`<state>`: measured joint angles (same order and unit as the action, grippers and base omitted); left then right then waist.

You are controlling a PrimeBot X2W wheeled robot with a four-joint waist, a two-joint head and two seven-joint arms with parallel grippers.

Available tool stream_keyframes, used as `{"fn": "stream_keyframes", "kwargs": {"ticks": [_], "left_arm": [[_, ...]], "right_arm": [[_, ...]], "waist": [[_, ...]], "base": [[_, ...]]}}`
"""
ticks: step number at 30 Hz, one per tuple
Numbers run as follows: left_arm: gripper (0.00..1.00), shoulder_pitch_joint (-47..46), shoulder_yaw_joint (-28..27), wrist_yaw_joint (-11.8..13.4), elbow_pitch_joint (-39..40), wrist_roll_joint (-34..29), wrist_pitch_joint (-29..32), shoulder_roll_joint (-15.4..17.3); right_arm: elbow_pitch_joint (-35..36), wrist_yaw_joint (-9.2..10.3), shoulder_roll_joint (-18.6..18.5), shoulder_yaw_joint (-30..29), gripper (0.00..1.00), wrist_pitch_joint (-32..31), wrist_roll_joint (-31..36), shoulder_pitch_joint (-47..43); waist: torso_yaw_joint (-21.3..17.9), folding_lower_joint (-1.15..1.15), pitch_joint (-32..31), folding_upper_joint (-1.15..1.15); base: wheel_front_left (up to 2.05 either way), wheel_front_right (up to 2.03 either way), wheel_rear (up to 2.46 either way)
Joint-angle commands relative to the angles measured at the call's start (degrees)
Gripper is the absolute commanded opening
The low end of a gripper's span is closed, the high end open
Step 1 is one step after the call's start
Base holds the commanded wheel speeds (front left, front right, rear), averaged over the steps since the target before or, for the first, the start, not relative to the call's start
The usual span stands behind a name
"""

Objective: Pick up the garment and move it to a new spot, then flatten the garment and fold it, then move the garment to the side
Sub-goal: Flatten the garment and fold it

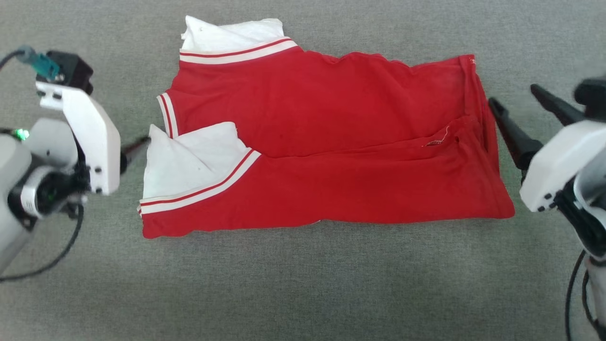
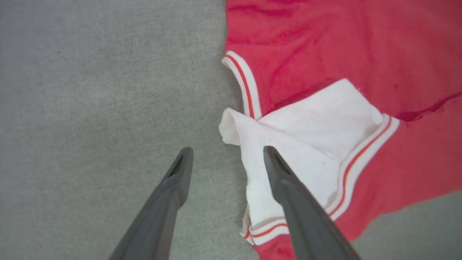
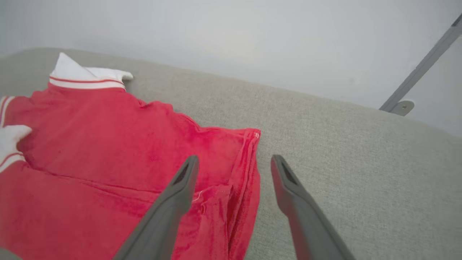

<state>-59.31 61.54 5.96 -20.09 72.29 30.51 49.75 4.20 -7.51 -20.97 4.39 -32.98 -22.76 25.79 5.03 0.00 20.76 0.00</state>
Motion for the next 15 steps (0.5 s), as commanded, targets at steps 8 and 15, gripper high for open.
{"fn": "stream_keyframes", "kwargs": {"ticks": [8, 15], "left_arm": [[1.0, 9.3, -0.1, 12.4, 19.3, 4.2, 1.3, 8.7], [1.0, 14.2, -0.3, 17.4, 24.4, 6.8, 0.3, 12.5]], "right_arm": [[9.8, 0.05, 8.3, -7.9, 1.0, 8.8, 7.7, -7.7], [13.1, 0.05, 12.0, -11.3, 1.0, 10.3, 9.3, -12.1]], "waist": [[-2.0, 0.0, 0.1, 0.0], [-3.7, 0.0, 0.6, 0.0]], "base": [[0.0, 0.0, 0.0], [0.0, 0.0, 0.0]]}}
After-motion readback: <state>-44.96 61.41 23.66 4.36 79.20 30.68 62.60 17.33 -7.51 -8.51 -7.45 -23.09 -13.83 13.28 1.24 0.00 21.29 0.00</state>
